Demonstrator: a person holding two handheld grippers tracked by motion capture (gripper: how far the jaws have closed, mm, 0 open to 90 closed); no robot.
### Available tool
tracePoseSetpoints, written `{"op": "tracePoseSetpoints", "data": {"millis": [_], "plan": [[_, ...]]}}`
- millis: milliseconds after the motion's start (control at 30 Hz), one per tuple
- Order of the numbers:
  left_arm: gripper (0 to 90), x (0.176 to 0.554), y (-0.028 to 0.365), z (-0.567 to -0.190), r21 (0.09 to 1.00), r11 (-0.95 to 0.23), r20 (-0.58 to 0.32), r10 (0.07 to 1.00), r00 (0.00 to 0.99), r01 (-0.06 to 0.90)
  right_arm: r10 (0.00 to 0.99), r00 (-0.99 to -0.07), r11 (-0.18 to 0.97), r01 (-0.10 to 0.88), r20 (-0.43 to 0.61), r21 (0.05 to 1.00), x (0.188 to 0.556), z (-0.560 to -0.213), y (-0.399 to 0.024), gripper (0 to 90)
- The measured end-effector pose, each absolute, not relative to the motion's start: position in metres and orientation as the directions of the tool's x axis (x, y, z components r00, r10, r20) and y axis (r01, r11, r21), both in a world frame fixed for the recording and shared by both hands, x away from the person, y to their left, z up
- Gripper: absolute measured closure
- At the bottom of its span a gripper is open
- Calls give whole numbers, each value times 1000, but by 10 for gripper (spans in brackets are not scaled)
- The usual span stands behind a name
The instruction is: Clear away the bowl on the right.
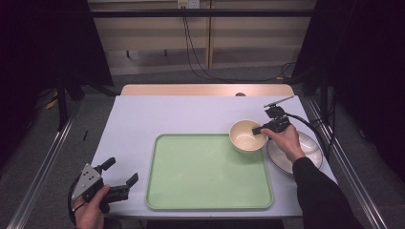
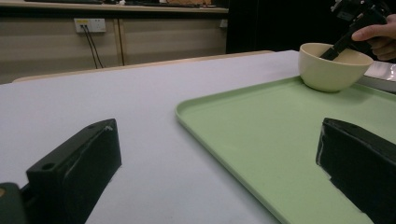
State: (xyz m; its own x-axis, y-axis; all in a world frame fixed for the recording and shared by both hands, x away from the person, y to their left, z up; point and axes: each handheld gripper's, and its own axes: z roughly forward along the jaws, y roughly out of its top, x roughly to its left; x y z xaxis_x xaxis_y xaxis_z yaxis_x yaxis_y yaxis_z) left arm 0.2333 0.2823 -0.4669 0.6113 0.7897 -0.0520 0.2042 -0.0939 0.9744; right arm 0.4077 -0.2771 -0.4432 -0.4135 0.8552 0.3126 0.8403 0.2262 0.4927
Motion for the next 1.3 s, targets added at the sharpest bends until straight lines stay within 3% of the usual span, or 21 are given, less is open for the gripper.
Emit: {"op": "tracePoseSetpoints", "data": {"millis": [733, 1033, 1167, 1300], "plan": [[1, 233, 282, -467, 975, -93, -52, 789, 612, 203, 862, -409, 239, 850, 300, 470, 406, -448, -277, 840], [1, 233, 282, -467, 974, -93, -55, 787, 615, 206, 850, -421, 218, 827, 315, 518, 403, -452, -282, 828], [1, 233, 282, -467, 974, -94, -54, 787, 615, 206, 843, -443, 226, 806, 305, 547, 402, -452, -283, 796], [1, 233, 282, -467, 974, -94, -54, 787, 614, 206, 848, -443, 227, 798, 290, 558, 401, -454, -283, 654]]}}
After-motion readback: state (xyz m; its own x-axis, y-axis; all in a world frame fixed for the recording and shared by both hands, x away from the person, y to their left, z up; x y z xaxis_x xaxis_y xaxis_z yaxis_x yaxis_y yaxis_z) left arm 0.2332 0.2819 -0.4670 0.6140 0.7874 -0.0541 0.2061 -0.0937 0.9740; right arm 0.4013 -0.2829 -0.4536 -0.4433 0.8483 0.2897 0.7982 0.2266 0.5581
